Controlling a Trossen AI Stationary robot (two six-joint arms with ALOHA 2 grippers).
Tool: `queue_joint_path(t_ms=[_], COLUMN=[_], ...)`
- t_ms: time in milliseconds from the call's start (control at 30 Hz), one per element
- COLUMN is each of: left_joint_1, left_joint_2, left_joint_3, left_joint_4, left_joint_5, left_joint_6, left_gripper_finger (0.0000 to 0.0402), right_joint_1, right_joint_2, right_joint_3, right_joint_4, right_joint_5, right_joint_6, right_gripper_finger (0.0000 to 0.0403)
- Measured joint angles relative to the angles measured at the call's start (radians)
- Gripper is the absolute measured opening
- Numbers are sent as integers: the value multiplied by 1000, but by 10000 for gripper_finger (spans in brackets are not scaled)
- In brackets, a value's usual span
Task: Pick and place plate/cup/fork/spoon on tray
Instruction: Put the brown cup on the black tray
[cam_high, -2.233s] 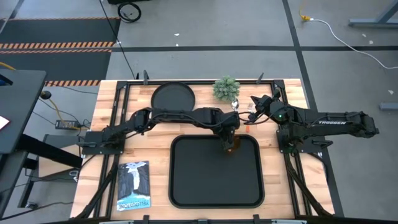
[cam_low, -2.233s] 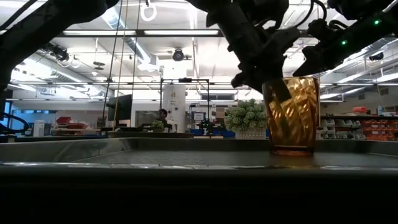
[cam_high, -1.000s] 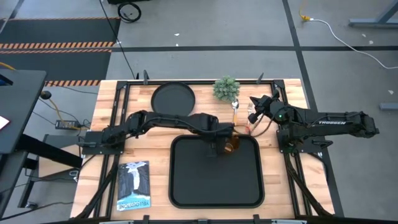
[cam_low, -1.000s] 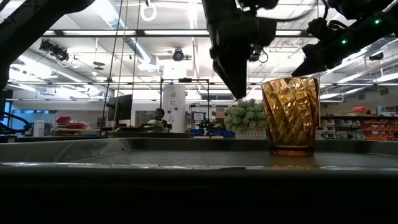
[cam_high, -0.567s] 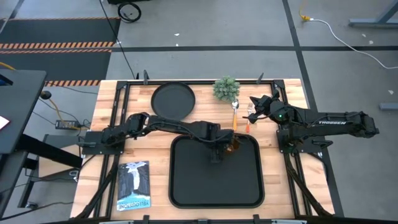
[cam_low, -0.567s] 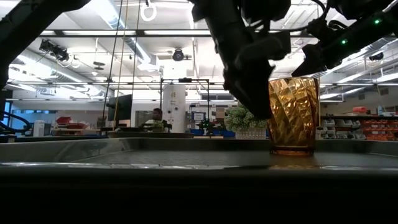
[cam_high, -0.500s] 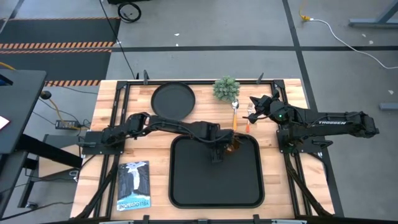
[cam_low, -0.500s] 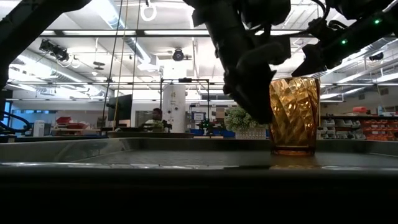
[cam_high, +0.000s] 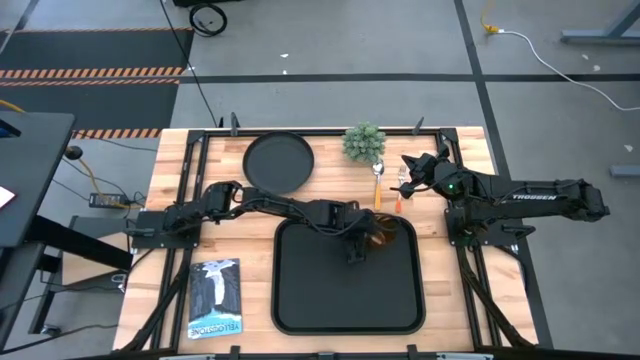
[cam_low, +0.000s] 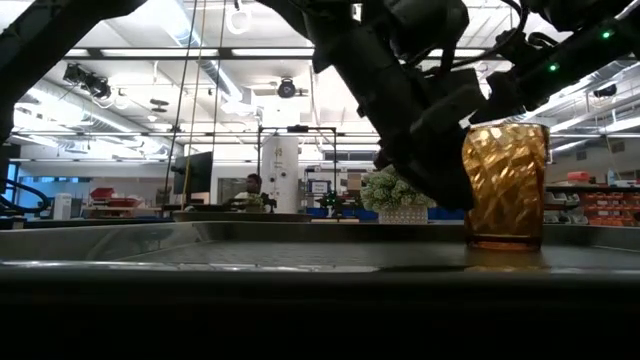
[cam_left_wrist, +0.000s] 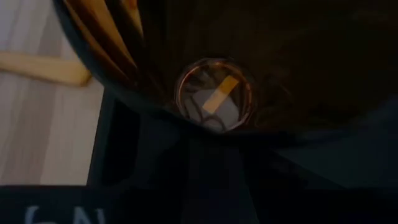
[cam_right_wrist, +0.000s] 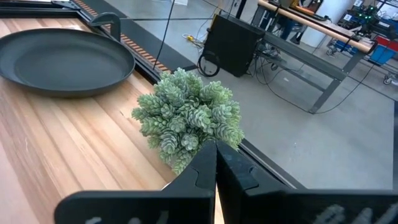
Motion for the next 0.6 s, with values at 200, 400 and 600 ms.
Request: queue_joint_path(t_ms=[200,400,600], left_joint_1=[2,2,2], left_joint_2=[0,4,30], left_joint_3=[-4,-4,-3], left_joint_4=[88,144,166], left_joint_5=[-1,-1,-1], left_joint_6=[15,35,38], left_gripper_finger=[155,155,155], right_joint_1=[0,0,0], right_joint_2=[0,0,-2], right_joint_3=[0,0,0], right_joint_4=[1,8,11], right_joint_5=[0,0,0], right_joint_6=[0,0,-7], right_gripper_finger=[9,9,9])
